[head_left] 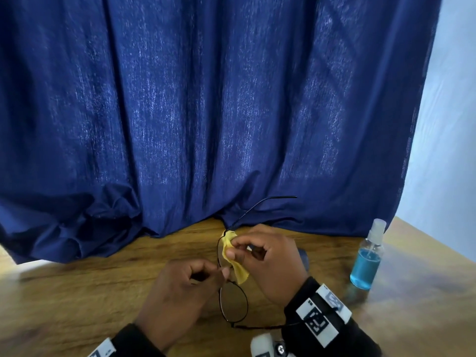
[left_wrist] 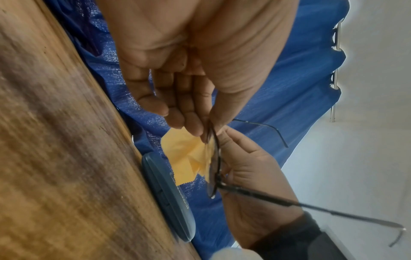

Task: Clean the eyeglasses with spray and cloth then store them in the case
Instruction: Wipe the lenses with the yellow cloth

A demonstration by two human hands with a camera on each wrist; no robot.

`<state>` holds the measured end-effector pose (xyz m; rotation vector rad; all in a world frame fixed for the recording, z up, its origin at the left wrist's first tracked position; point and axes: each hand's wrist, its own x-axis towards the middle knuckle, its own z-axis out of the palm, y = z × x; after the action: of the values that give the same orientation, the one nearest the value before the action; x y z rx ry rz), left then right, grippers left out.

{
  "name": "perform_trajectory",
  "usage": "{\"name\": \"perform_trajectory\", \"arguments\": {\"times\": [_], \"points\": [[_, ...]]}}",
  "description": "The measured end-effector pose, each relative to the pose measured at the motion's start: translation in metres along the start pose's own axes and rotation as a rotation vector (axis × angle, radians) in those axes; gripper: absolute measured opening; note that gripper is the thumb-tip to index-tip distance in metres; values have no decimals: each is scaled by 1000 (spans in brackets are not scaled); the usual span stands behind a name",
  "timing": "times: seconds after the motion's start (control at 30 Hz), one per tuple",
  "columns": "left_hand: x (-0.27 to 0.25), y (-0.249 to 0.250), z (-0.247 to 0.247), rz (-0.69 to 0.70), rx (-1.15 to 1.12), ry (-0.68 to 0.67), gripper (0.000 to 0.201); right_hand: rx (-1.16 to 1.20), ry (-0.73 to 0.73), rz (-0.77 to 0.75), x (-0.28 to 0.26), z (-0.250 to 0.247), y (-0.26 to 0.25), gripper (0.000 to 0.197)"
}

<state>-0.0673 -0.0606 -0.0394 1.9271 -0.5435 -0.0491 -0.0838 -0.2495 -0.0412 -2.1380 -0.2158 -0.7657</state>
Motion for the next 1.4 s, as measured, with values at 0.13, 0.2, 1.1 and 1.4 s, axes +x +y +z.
{"name": "perform_trajectory", "arguments": {"times": [0.13,0.2,1.1,1.4], "points": [[1,0,1,-4,6,-19,12,-16,9,-20,2,-4,0,12],[1,0,2,-10,13,-27,12,-36,49,-2,3,-7,3,11],[1,2,-1,19,0,-11,13,-130,18,-88,3,-10,1,13],[2,0,-2,23,-11,-1,15,-49,-5,-112,0,-4,-1,17]]}}
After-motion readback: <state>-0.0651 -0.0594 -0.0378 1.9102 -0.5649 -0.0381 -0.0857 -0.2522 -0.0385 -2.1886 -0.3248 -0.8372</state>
